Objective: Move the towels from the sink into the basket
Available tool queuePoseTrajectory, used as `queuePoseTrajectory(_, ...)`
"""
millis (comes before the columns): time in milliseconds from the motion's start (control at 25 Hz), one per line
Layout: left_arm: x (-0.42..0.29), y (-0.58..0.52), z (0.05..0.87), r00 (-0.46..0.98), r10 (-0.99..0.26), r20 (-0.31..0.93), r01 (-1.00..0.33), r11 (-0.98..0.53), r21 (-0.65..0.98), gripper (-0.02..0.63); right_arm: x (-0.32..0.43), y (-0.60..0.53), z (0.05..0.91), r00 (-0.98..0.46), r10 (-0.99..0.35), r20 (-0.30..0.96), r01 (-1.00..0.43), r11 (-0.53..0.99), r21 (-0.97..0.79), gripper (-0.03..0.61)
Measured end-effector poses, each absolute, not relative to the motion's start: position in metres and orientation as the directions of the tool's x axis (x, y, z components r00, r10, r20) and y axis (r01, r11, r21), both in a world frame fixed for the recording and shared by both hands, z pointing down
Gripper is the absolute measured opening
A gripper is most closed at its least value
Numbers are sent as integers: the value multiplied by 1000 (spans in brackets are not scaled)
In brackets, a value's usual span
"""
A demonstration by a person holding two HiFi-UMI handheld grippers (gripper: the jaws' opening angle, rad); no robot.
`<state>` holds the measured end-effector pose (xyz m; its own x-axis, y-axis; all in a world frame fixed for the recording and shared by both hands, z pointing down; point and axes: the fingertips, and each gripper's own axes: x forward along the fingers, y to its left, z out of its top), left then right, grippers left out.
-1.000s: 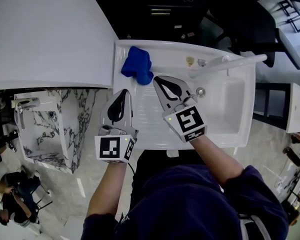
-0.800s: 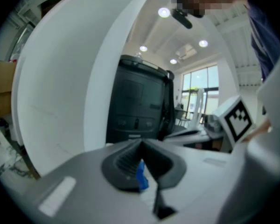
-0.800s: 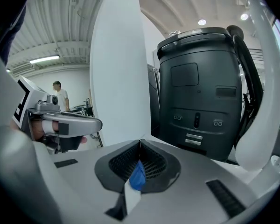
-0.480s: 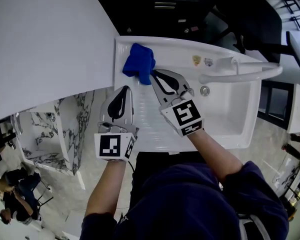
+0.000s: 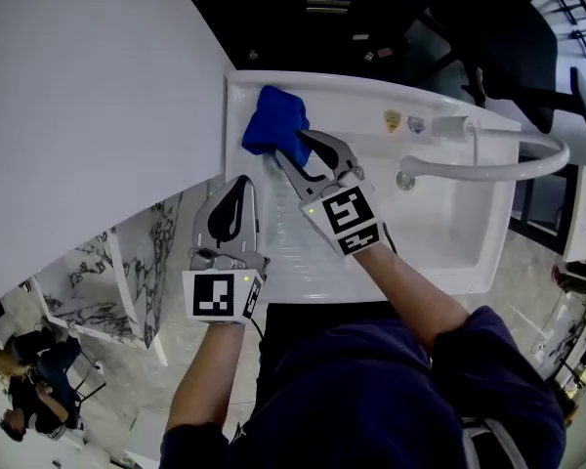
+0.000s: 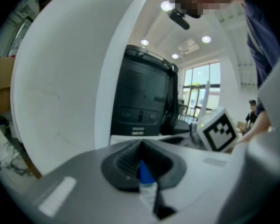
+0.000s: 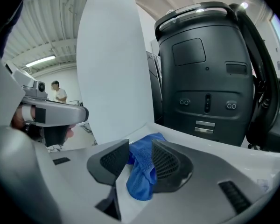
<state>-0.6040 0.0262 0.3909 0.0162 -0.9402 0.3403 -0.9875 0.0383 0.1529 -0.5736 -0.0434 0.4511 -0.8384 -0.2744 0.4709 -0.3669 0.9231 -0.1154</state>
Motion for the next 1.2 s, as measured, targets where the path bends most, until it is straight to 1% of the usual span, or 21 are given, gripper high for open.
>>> queuePoseTrajectory(200, -606, 27, 393, 21, -939, 344, -986, 37, 160, 3, -582, -49, 465, -823, -276, 497, -379, 918, -116, 215)
queuePoseTrajectory(320, -605, 28, 396, 25, -938, 345, -986, 33, 162, 2, -586, -53, 477, -807, -286, 517, -393, 913, -108, 243)
queuePoseTrajectory(520, -607, 29, 401, 31, -937, 349, -985, 29, 168, 2, -591, -58, 498, -773, -303, 558, -411, 908, -75, 256)
queuePoseTrajectory(680, -608, 31, 405, 37, -934, 354, -985, 26, 171, 2, -592, -62, 508, -734, -335, 591, -420, 907, -8, 256)
queuePoseTrajectory(720, -608, 31, 406, 38, -934, 356, -985, 25, 171, 2, -591, -64, 509, -726, -347, 594, -425, 905, 9, 254)
queuePoseTrajectory(760, -608, 31, 406, 39, -933, 357, -985, 25, 171, 3, -590, -66, 510, -720, -360, 594, -432, 901, 22, 235)
queuePoseTrajectory(840, -608, 30, 407, 41, -933, 357, -985, 22, 171, 2, -588, -72, 512, -708, -381, 594, -448, 893, 40, 169)
queuePoseTrajectory(880, -608, 30, 407, 44, -933, 356, -985, 19, 171, 2, -586, -74, 512, -705, -386, 595, -451, 891, 44, 149)
queuePoseTrajectory(1040, -605, 28, 407, 55, -934, 354, -985, 7, 171, 3, -585, -74, 508, -713, -382, 588, -448, 893, 38, 101)
queuePoseTrajectory(1200, -597, 28, 401, 69, -937, 343, -986, -11, 169, 2, -578, -65, 494, -742, -377, 554, -443, 896, 16, 83)
